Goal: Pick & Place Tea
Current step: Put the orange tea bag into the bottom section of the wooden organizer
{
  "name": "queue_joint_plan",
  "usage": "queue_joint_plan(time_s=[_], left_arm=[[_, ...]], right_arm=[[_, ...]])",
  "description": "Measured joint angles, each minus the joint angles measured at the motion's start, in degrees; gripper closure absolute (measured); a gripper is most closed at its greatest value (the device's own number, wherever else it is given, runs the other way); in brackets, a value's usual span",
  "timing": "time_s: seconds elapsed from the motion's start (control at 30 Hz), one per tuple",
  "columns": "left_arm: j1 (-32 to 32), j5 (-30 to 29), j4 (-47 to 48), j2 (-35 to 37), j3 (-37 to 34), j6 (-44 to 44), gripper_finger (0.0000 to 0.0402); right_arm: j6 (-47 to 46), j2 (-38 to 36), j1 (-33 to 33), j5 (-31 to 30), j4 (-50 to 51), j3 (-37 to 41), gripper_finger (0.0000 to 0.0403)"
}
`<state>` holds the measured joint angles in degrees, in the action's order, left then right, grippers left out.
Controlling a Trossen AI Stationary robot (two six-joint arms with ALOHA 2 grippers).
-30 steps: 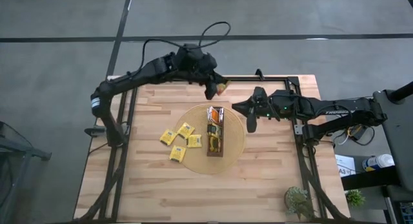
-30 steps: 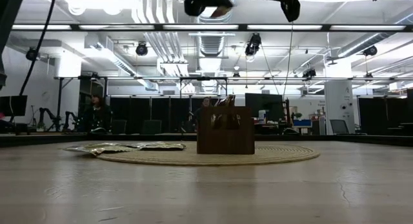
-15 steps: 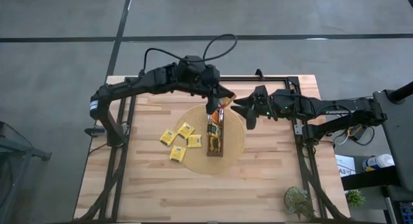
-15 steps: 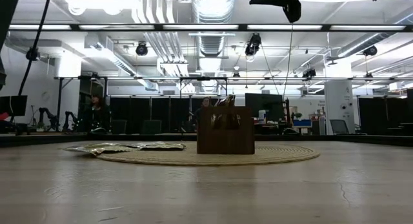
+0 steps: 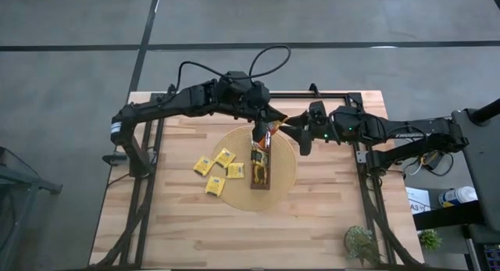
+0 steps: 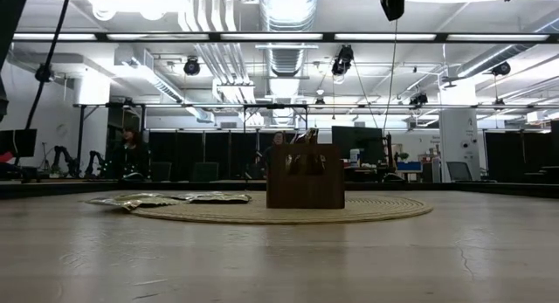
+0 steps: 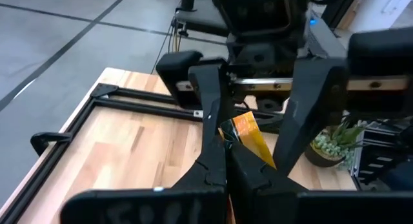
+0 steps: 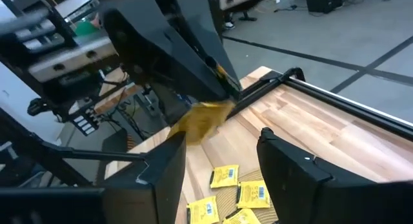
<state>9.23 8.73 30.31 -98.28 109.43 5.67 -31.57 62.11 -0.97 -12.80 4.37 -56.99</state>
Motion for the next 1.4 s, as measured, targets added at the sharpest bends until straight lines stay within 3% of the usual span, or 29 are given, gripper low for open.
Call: queue_joint_plan(time_s=[0.67, 0.77, 0.97, 1.13, 1.23, 1.4], left_arm=[[-0.2, -1.3, 0.3, -0.3, -0.1, -0.8, 0.0401], [-0.6, -1.3, 0.2, -0.3, -0.1, -0.8, 0.0401], [-0.8, -1.4, 0.7, -0.3, -0.1, -0.4, 0.0401], [-0.8, -1.3, 0.7, -0.3, -0.2, -0.3, 0.0400], [-0.8, -1.0, 0.2, -0.2, -0.2, -0.2, 0.0376], [-0.8, 0.0, 0.1, 0.2, 0.8, 2.7, 0.0285]], right_arm=[[-1.7, 0.0, 0.0, 0.8, -0.3, 0.0, 0.0223], [-1.7, 0.7, 0.0, 0.8, -0.3, 0.0, 0.0255], [-0.7, 3.4, 0.0, 0.8, -0.7, 0.0, 0.0379], [0.3, 3.6, 0.0, 0.9, -0.7, 0.0, 0.0392], [0.9, 3.1, 0.2, 1.3, -0.3, 0.0, 0.0393], [1.6, 2.4, 0.4, 4.4, 0.5, 0.0, 0.0394]])
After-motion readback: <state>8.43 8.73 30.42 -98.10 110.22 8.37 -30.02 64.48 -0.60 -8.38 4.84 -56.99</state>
